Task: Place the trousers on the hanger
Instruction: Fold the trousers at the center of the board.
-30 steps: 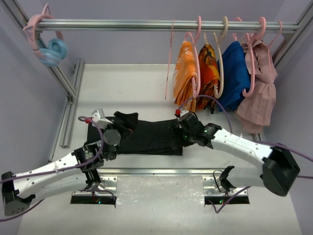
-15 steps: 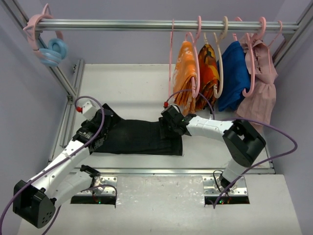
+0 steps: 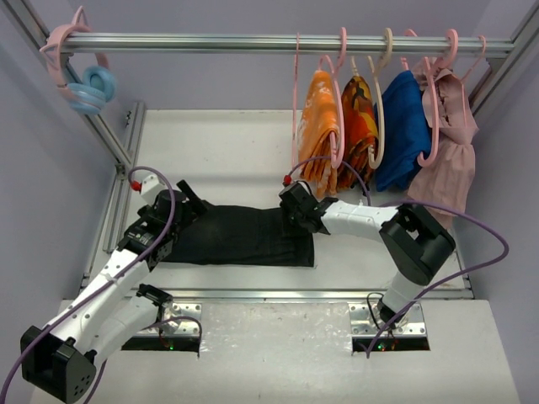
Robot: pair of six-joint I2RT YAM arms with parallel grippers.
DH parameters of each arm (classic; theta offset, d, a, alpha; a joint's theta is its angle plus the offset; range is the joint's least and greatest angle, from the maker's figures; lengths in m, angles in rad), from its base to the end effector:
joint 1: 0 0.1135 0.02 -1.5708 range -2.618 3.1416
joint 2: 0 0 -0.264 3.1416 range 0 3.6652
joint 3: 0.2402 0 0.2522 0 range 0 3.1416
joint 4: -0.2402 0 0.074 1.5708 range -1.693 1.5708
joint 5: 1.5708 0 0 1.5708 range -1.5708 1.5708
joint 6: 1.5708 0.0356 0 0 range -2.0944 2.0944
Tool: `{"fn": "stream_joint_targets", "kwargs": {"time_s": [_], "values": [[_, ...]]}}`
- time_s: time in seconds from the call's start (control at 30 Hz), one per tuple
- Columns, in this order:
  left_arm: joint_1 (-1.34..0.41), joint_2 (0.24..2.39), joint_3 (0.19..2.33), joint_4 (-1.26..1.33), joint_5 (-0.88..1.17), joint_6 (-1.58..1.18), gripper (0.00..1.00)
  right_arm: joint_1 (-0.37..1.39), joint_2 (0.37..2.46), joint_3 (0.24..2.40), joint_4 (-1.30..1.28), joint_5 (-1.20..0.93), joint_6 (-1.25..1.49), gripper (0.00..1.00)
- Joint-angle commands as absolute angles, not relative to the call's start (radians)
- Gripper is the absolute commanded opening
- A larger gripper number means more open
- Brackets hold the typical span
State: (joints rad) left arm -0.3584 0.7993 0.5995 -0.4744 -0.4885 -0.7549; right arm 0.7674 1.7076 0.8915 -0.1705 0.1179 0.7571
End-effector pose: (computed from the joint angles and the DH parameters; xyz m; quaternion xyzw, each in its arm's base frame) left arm 0.1653 -0.0441 0.2471 -0.2750 0.8367 -0.0372 0.4722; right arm 0.2389 0.2246 0.1465 0.0120 0.9561 0.1577 0.2469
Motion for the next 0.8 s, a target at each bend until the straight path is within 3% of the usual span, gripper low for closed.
{"fn": "stream_joint_targets", "kwargs": {"time_s": [0.0,0.27,0.53,0.77], "values": [[-0.349,0.768,0.607,-0.461,-0.484,-0.727,1.00,0.772,1.617,0.896,-0.106,0.101,0.744,0.03],[-0.350,0.777,0.618,-0.477,-0.513,-0.733,1.00,0.804,1.469,0.884,-0.153,0.113,0.753,0.00],[-0.349,0.843,0.645,-0.482,-0.523,-0.746,1.00,0.802,1.276,0.842,-0.318,0.254,0.796,0.00],[-0.348,0.965,0.676,-0.436,-0.481,-0.758,1.00,0.773,1.319,0.798,-0.324,0.260,0.779,0.00]]}}
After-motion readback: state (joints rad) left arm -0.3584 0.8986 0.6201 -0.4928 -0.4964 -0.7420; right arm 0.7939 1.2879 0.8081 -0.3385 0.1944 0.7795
